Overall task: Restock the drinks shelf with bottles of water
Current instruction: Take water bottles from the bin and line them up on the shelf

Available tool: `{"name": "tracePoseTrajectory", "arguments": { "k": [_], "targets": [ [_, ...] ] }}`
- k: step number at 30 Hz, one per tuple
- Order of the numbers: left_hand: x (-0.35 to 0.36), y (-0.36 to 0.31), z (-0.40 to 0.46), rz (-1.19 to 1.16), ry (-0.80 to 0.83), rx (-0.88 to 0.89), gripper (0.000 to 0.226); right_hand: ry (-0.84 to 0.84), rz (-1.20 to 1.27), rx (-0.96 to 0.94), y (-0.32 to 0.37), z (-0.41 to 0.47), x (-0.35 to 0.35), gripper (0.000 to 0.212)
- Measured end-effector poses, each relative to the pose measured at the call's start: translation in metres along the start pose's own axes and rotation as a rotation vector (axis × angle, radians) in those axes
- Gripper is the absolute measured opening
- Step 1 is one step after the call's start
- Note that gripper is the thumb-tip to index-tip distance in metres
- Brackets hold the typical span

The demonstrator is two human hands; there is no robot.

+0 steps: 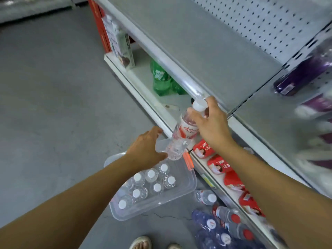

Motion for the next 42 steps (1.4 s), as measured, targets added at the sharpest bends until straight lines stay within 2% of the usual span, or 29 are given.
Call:
{"name": "tracePoseTrajectory", "arguments": {
  "k": [7, 11, 14, 17, 24, 32, 36, 42],
  "targets": [
    [-0.093, -0.077, -0.066, -0.093, -0.040, 0.074, 0.073, 0.009, 0.004, 0.004, 0.142, 0.009, -0.096, 0.032],
    [-0.140, -0.115, -0.102, -0.300, 0.003, 0.152, 0.079, 0.023, 0.082, -0.010, 0.214, 0.009, -0.141, 0.033],
    [-0.170, -0.142, -0.128, -0.349, -0.023, 0.212, 0.074, 0.001, 0.071, -0.041, 0.262, 0.003, -0.169, 0.028],
    [-0.197, -0.166, -0.150, -0.370, -0.084, 0.263, 0.067, -0.044, 0.003, -0.067, 0.305, -0.006, -0.196, 0.024],
    [-0.250, -0.238, -0.206, -0.392, -0.112, 0.417, 0.063, -0.191, -0.050, -0.109, 0.387, -0.043, -0.271, 0.029],
    [-0.289, -0.344, -0.263, -0.352, -0.135, 0.651, 0.059, -0.251, -0.157, -0.134, 0.450, -0.113, -0.376, 0.042],
    [-0.299, -0.400, -0.289, -0.291, -0.121, 0.765, 0.058, -0.400, -0.244, -0.137, 0.457, -0.164, -0.426, 0.048],
    [-0.286, -0.489, -0.324, -0.249, -0.049, 0.902, 0.055, -0.668, -0.398, 0.004, 0.440, -0.246, -0.502, 0.051]
  ]
}}
Point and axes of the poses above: each hand's wrist, its own z-axis towards the middle knuckle, its own x-axis out of the palm, y = z × x, the point moved 2 cm from there along z, towards the middle knuckle, and after that the axes turned 11 degrees about y, right-handed, at the moved point
